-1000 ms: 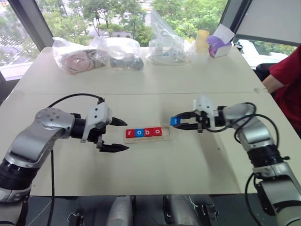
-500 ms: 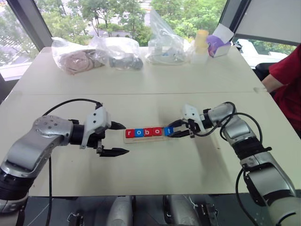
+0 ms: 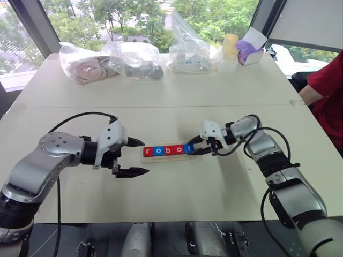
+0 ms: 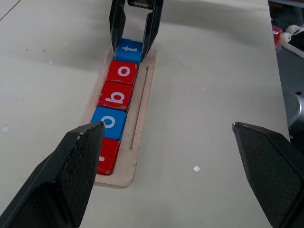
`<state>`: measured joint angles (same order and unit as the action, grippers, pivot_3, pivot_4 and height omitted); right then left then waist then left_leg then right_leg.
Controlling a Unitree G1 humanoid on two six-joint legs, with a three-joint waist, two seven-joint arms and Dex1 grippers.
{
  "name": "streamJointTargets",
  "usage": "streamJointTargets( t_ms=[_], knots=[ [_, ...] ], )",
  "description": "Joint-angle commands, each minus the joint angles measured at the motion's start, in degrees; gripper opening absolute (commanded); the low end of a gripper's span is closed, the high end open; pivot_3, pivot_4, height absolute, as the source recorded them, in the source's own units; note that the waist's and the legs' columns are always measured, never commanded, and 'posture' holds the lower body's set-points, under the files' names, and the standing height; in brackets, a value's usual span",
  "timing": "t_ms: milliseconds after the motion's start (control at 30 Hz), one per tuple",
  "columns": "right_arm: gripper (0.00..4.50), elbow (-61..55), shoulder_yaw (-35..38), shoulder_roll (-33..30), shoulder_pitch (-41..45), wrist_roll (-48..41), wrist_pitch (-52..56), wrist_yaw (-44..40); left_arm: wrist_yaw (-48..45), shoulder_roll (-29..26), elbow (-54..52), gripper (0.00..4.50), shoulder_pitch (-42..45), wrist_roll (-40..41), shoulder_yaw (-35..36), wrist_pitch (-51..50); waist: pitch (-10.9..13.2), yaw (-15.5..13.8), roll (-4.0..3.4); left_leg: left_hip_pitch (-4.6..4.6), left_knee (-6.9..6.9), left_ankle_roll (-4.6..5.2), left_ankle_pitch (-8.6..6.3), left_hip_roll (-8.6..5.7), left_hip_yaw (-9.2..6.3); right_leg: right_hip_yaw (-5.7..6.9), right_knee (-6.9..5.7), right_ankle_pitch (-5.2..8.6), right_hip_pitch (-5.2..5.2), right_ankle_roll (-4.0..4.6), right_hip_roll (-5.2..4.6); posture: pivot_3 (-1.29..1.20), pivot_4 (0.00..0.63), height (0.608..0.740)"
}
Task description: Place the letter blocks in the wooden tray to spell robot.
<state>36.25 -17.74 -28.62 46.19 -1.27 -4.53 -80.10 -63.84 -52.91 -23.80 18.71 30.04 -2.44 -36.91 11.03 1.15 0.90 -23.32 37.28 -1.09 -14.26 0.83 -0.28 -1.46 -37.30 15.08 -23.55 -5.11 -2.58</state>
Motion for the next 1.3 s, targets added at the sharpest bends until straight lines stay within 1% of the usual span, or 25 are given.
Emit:
streamJointTargets(
  t_ms=[33, 333, 367, 400, 500, 533, 900, 1033, 1100, 1167, 1300],
  knots=[
    [1.17, -0.10, 0.37, 0.84, 1.35, 0.18, -0.97, 0.23, 0.61, -0.01, -1.84, 4.50, 0.29, 0.79, 1.53, 0.04, 0.00, 0.01, 0.00, 0.00, 0.00, 0.00, 0.00, 0.00, 0.00, 0.00, -0.01, 0.00, 0.00, 0.00, 0.00, 0.00, 0.150, 0.740],
    [1.17, -0.16, 0.32, 1.42, 0.73, 0.52, -1.06, 0.50, 0.75, -0.18, -1.24, 4.50, 0.96, 0.57, 1.26, 0.26, 0.00, 0.03, 0.00, 0.02, 0.00, 0.00, 0.00, 0.00, 0.00, 0.00, -0.03, 0.00, 0.00, 0.00, 0.01, 0.00, 0.150, 0.740],
    [2.16, -0.11, 0.35, 1.42, 0.72, 0.53, -1.07, 0.55, 0.76, -0.15, -1.22, 4.50, 0.99, 0.53, 1.21, 0.28, 0.00, 0.03, 0.00, 0.02, 0.00, 0.00, 0.00, 0.00, 0.00, 0.00, -0.03, 0.00, 0.00, 0.00, 0.01, 0.00, 0.150, 0.740],
    [2.56, -0.07, 0.42, 1.44, 0.74, 0.58, -1.09, 0.74, 0.76, -0.12, -1.20, 4.50, 1.02, 0.51, 1.16, 0.30, 0.00, 0.02, 0.00, 0.02, 0.00, 0.00, 0.00, 0.00, 0.00, 0.00, -0.03, 0.00, 0.00, 0.00, 0.01, 0.00, 0.150, 0.740],
    [4.06, -1.33, 1.19, 1.13, 0.64, 0.32, -0.39, 1.91, 0.76, -0.08, -1.11, 4.50, 1.18, 0.49, 1.11, 0.32, 0.00, -0.05, 0.00, 0.02, 0.00, 0.00, 0.00, 0.00, 0.00, 0.00, -0.03, 0.00, 0.00, 0.00, 0.00, 0.00, 0.150, 0.740],
    [4.48, -2.54, 1.62, 0.84, 0.32, -0.34, 0.66, 1.81, 0.76, -0.09, -1.05, 4.50, 1.19, 0.49, 1.14, 0.31, 0.00, -0.05, 0.00, 0.02, 0.00, -0.01, 0.00, 0.00, 0.00, 0.00, -0.03, 0.00, 0.01, 0.00, 0.00, 0.00, 0.150, 0.740],
    [4.48, -10.08, 4.38, -2.69, -4.17, -2.31, 5.72, 2.79, 0.74, -0.89, -0.43, 4.50, 0.16, 0.64, 2.44, 0.12, 0.00, -0.10, 0.00, 0.01, 0.00, -0.01, 0.00, -0.01, 0.01, 0.00, -0.02, 0.00, 0.01, 0.00, -0.02, 0.00, 0.150, 0.740],
    [4.48, -13.29, 6.37, -5.16, -6.30, -3.03, 7.60, 4.50, 1.26, -2.03, 0.00, 4.50, -2.01, 0.65, 5.32, -0.10, 0.00, -0.06, -0.01, 0.01, -0.01, 0.00, 0.00, 0.01, 0.00, 0.00, -0.04, 0.00, -0.01, 0.01, 0.00, 0.00, 0.150, 0.740],
    [4.48, -17.08, 8.18, -6.53, -8.12, -4.64, 11.12, 5.55, 3.46, -0.97, 0.24, 4.50, -3.09, 1.38, 7.89, -0.46, 0.00, -0.18, -0.01, 0.01, -0.02, 0.00, 0.00, 0.01, 0.00, 0.00, -0.04, 0.00, -0.02, 0.01, -0.02, 0.00, 0.150, 0.740],
    [4.48, -23.95, 11.08, -8.42, -11.63, -7.18, 17.31, 7.39, 7.57, 0.83, 0.02, 4.50, -5.06, 1.40, 11.21, -0.81, 0.00, -0.27, -0.01, 0.01, -0.01, 0.00, 0.00, 0.03, -0.05, 0.00, -0.04, 0.00, -0.01, 0.00, -0.04, 0.00, 0.150, 0.740],
    [4.48, -40.66, 18.16, -11.15, -21.47, -13.75, 31.37, 12.83, 9.49, 1.23, -4.76, 4.50, -15.01, 3.15, 18.92, -2.19, -0.01, -0.34, 0.00, -0.01, -0.08, -0.01, -0.01, 0.03, -0.14, -0.02, 0.00, 0.01, -0.02, 0.00, -0.11, 0.00, 0.150, 0.740]
  ],
)
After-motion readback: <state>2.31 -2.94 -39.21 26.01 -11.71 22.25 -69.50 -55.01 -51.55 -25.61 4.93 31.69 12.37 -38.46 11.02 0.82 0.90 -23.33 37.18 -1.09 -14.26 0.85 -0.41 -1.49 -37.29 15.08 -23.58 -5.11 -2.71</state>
